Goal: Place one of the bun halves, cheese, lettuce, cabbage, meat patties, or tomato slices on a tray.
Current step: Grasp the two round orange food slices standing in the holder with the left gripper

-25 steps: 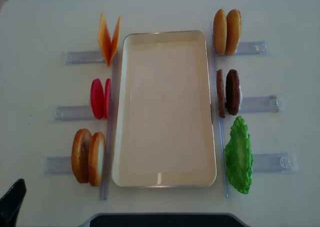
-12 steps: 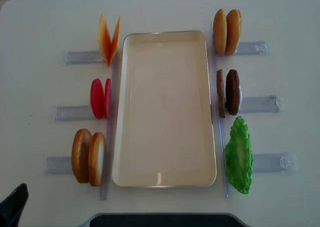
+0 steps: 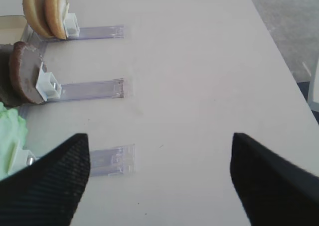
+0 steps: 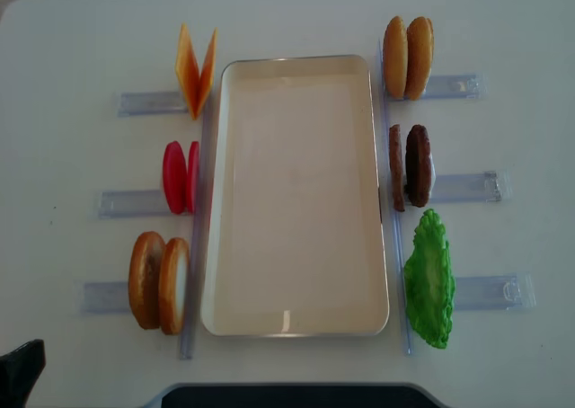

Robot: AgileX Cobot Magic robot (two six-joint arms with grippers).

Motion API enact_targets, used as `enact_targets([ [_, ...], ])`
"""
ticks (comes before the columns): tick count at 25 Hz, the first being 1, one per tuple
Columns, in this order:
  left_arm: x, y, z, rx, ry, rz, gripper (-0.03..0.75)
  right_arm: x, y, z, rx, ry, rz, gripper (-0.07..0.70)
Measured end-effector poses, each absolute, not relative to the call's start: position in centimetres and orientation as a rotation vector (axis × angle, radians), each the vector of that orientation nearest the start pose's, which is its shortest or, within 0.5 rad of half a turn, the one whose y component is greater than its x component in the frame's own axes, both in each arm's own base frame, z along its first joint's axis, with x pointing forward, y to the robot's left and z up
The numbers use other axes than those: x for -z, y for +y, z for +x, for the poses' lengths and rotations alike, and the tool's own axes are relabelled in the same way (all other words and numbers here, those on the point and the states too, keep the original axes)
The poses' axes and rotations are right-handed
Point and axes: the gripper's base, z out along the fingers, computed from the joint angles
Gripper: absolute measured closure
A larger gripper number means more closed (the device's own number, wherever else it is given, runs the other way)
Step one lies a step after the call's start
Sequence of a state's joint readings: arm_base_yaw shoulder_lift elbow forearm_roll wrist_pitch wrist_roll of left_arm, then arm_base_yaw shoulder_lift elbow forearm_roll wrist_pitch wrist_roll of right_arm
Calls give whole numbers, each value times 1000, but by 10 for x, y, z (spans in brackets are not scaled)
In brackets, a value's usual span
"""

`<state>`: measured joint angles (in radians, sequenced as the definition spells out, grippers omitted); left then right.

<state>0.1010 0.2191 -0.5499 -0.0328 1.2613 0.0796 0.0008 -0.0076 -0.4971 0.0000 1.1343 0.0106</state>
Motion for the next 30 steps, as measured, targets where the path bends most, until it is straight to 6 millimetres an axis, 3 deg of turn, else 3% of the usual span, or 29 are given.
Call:
enact_targets([
  [9, -307, 1, 37, -35, 2459, -29, 108, -271, 0, -9, -7, 2113, 10, 55],
  [11, -312, 2, 47, -31, 2493, -30, 108, -271, 0, -9, -7, 2113, 10, 55],
  [12, -319, 3, 62, -26, 2536, -33, 108, -271, 0, -9, -7, 2113, 10, 55],
  [21, -321, 7, 99, -11, 2662, -38, 108, -270, 0, -9, -7, 2114, 10, 55],
  [30, -304, 10, 130, 5, 2805, -50, 108, -270, 0, -9, -7, 2114, 10, 55],
])
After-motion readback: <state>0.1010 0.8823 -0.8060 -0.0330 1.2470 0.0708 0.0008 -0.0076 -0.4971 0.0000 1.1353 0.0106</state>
